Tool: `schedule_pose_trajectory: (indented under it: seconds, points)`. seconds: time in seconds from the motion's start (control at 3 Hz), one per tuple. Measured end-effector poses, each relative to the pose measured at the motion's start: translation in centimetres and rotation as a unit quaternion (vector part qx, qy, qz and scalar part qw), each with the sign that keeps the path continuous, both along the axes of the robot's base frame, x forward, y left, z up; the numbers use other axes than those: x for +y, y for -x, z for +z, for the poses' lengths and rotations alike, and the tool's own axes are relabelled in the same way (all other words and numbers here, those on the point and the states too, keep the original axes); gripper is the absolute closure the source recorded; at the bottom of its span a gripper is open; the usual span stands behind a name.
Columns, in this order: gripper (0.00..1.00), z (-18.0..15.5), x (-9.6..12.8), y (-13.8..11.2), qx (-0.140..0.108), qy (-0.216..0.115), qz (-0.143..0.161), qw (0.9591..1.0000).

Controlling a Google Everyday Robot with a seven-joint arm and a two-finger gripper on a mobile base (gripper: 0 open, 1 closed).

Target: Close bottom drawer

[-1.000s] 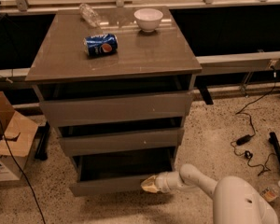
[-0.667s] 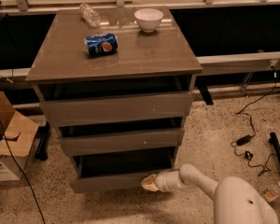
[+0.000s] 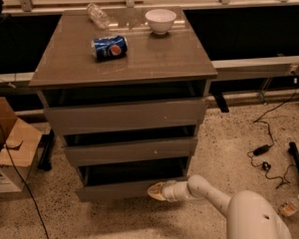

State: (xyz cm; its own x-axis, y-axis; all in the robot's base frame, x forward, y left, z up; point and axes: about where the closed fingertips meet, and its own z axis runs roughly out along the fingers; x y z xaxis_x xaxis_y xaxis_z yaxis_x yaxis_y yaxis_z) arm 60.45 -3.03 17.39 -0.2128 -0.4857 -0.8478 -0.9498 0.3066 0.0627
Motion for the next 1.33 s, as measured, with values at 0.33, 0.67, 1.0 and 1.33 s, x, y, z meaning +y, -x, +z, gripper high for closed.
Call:
schedule_pose_trajectory:
  seconds: [0.33,0.67,1.0,1.33]
  points:
    - [1.0,-0.1,0.2,-3.6,-0.035,0.015,-0.01,0.9992]
    - [0.81,-0.1,0.2,-3.6,-0.036,0.016,-0.01,0.9992]
    - [0.57,0.8,-0.1,-5.8,-0.075,0.027,-0.025,0.9965]
    - [0.34,0.8,0.0,-5.9,-0.078,0.028,-0.026,0.9962]
